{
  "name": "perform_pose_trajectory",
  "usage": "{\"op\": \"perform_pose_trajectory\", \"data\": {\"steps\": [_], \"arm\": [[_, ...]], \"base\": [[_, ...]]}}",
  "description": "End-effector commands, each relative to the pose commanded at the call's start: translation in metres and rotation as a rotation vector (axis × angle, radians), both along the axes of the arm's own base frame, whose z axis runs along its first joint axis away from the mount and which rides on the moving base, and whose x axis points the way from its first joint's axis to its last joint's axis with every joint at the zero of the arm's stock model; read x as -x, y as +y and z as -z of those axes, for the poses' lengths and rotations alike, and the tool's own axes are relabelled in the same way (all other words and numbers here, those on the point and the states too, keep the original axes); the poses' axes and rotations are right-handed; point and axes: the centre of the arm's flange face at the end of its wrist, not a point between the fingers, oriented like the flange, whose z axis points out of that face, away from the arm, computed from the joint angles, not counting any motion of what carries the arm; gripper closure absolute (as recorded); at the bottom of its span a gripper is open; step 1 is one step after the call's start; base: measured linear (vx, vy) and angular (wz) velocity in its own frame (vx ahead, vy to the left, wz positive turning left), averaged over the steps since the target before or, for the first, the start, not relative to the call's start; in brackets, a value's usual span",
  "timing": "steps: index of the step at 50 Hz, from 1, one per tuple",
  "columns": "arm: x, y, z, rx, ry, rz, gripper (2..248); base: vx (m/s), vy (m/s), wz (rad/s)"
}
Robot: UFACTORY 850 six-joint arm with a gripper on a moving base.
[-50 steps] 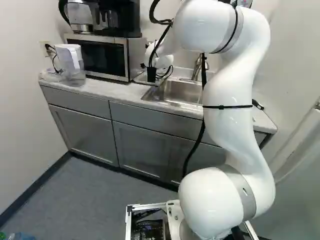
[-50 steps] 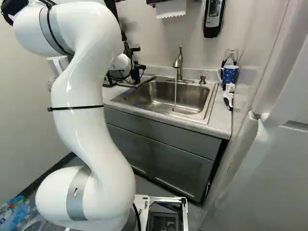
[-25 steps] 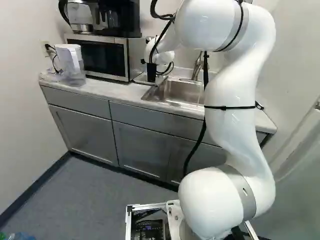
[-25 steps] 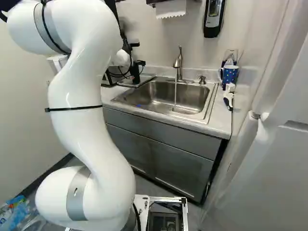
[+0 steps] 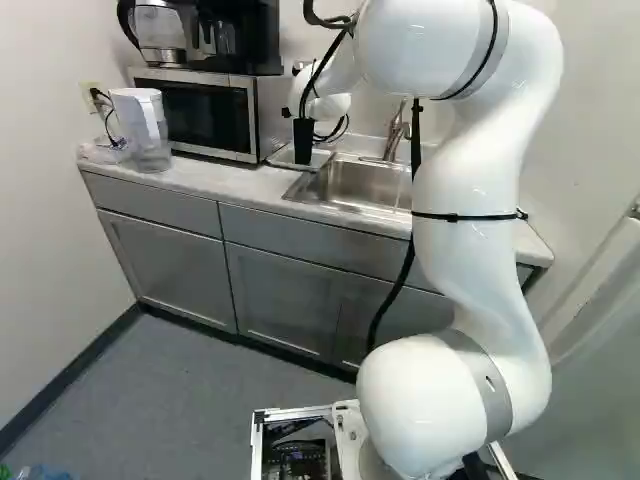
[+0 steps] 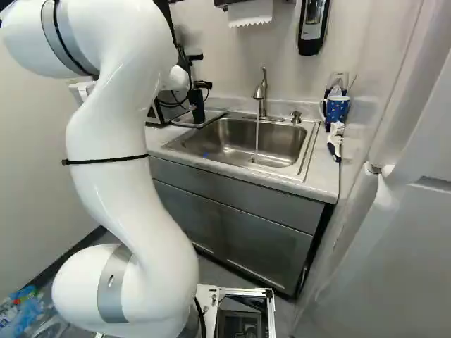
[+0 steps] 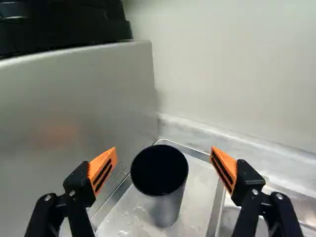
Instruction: Rinse the cup and place it in the tray
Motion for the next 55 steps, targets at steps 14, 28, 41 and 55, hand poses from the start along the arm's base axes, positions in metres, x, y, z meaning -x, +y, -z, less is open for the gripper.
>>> {"op": "perform_pose_trajectory", "data": {"steps": [14, 28, 41, 55], "arm": [[0.002, -0.002, -0.016, -0.003, -0.026, 0.002, 3], [0.005, -0.014, -0.031, -0.004, -0.031, 0.019, 3], [0.013, -0.031, -0.044, -0.001, -0.018, 0.040, 3], [0.026, -0.048, -0.058, 0.008, -0.008, 0.059, 3]], "base": [[0.000, 0.000, 0.000], [0.000, 0.000, 0.000], [0.000, 0.000, 0.000], [0.000, 0.000, 0.000]]}}
